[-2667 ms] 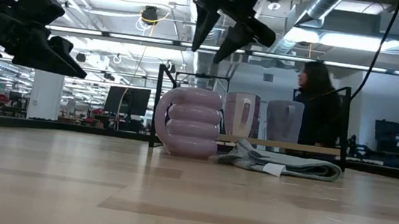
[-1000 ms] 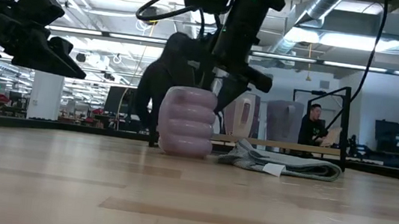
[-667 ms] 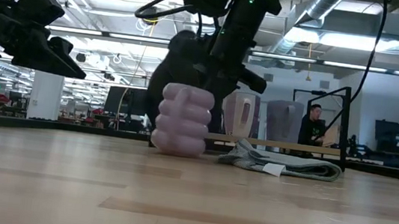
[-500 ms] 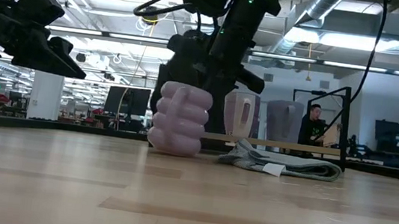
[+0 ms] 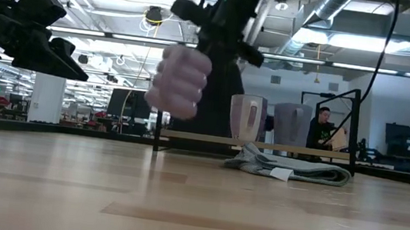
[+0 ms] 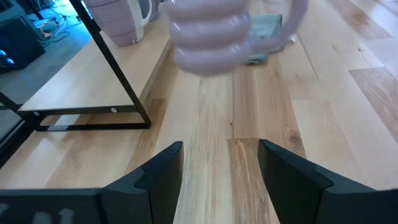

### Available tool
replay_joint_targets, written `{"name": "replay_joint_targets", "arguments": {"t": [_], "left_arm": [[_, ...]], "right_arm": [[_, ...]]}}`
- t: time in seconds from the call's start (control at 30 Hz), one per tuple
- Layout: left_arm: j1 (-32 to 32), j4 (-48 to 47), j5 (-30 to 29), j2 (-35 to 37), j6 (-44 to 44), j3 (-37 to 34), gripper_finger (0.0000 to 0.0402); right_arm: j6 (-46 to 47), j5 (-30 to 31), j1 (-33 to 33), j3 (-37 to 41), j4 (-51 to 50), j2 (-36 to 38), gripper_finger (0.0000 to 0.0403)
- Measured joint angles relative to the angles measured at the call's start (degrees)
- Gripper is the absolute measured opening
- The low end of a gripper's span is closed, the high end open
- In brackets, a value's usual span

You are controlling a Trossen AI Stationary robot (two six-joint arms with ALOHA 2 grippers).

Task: Stack small to large cups/mugs on shelf
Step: Put the purple mug on the shelf

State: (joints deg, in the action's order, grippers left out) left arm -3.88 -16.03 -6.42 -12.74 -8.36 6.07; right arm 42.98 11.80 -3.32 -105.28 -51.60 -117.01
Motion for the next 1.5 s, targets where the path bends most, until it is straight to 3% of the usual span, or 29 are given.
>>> {"name": "replay_joint_targets", "arguments": {"t": [0.2,0.37,1.1,1.5], "left_arm": [[0.0,0.0,0.0,0.0,0.0,0.0,0.0199],[0.0,0.0,0.0,0.0,0.0,0.0,0.0199],[0.0,-1.5,0.0,0.0,0.7,0.1,0.0199],[0.0,-1.6,-0.4,0.0,0.7,0.1,0.0199]], "right_arm": [[-0.1,1.7,-2.4,-7.9,-13.0,0.1,0.0038],[-1.5,1.6,-4.6,-12.1,-16.9,0.1,0.0038],[-15.1,-1.2,-18.1,-14.3,-11.2,-0.5,0.0038],[-17.6,-2.8,-19.2,-14.1,-11.1,-5.7,0.0038]]}}
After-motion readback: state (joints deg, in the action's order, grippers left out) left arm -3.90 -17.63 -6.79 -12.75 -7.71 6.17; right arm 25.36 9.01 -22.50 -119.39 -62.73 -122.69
